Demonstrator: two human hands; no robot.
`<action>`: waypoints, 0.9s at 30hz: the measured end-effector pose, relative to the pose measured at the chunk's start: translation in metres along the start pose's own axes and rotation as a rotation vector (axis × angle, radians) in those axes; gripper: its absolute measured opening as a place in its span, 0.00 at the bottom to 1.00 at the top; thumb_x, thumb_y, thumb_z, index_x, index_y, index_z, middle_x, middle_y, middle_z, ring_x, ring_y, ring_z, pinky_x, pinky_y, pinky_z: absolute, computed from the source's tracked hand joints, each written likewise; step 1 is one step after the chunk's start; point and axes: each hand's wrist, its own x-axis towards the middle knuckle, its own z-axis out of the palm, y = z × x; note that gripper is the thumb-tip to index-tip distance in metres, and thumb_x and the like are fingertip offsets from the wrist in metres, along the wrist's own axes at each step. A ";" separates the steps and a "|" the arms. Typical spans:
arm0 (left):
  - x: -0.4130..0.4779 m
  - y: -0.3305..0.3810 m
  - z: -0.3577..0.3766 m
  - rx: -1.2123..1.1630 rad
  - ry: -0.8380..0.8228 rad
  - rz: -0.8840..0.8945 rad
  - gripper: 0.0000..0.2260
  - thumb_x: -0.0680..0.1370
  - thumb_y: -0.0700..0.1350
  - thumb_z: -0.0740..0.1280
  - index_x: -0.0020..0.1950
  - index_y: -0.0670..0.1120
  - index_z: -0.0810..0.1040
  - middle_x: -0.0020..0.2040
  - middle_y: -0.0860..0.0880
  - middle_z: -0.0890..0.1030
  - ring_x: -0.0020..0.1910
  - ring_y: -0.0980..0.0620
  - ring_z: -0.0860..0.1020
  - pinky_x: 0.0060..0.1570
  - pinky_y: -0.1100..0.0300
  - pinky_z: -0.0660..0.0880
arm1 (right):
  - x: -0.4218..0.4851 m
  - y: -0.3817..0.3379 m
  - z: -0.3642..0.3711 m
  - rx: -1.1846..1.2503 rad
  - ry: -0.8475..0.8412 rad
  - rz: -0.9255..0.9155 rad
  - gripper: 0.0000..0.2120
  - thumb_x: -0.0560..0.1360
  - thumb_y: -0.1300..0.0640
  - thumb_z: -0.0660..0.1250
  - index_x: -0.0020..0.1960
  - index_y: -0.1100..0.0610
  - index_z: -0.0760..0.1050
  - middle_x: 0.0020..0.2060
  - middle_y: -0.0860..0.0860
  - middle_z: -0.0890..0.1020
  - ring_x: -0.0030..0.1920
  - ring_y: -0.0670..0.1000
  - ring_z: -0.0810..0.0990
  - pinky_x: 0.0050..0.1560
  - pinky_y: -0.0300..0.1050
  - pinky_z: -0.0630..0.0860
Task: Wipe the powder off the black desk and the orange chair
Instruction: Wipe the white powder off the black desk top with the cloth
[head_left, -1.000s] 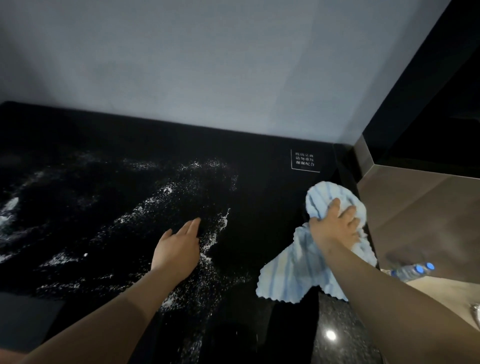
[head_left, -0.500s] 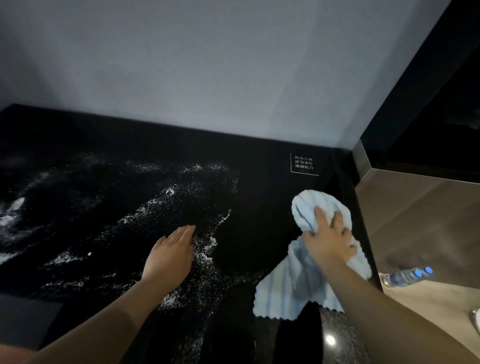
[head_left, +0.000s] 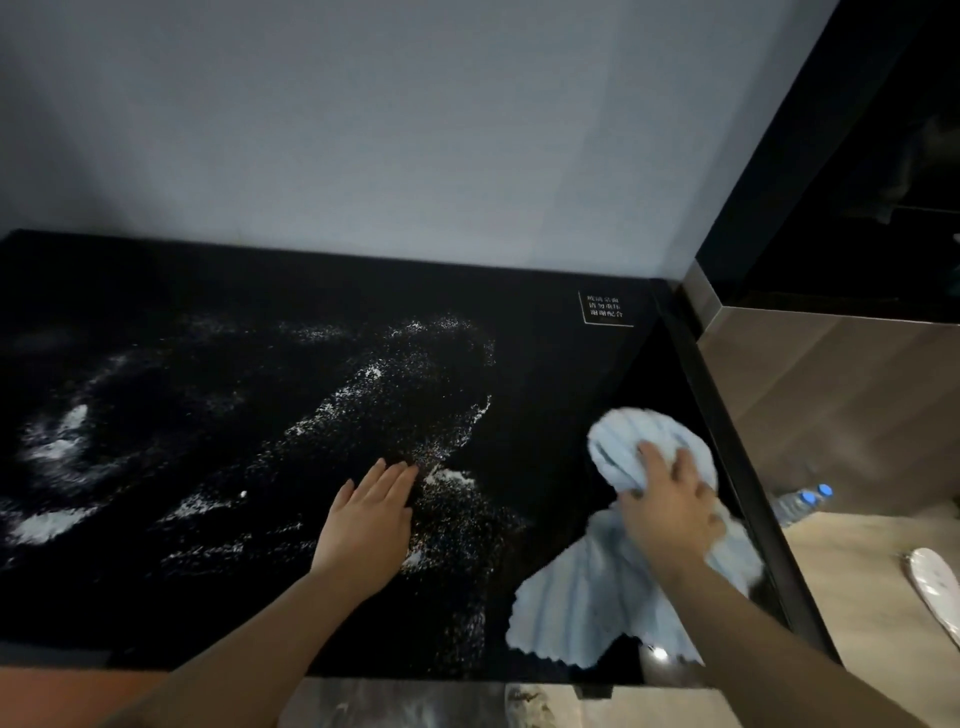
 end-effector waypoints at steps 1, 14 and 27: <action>-0.005 -0.005 0.001 0.005 -0.010 0.001 0.23 0.83 0.48 0.48 0.78 0.51 0.47 0.78 0.55 0.50 0.77 0.54 0.43 0.74 0.54 0.46 | -0.009 0.006 0.004 -0.010 -0.041 0.064 0.30 0.76 0.48 0.60 0.74 0.40 0.51 0.76 0.51 0.49 0.70 0.61 0.58 0.64 0.60 0.62; -0.043 -0.036 0.006 0.027 -0.046 0.041 0.24 0.82 0.50 0.50 0.77 0.52 0.47 0.78 0.56 0.48 0.77 0.52 0.42 0.73 0.48 0.47 | -0.088 -0.029 0.019 0.128 0.137 -0.179 0.29 0.73 0.54 0.66 0.73 0.46 0.63 0.74 0.54 0.60 0.64 0.63 0.68 0.62 0.54 0.66; -0.082 -0.044 0.022 0.131 -0.048 0.071 0.25 0.82 0.51 0.49 0.78 0.52 0.43 0.78 0.55 0.46 0.77 0.52 0.43 0.73 0.48 0.48 | -0.158 -0.068 0.052 0.210 -0.083 -0.394 0.30 0.72 0.53 0.64 0.72 0.43 0.61 0.74 0.51 0.56 0.66 0.59 0.64 0.63 0.49 0.65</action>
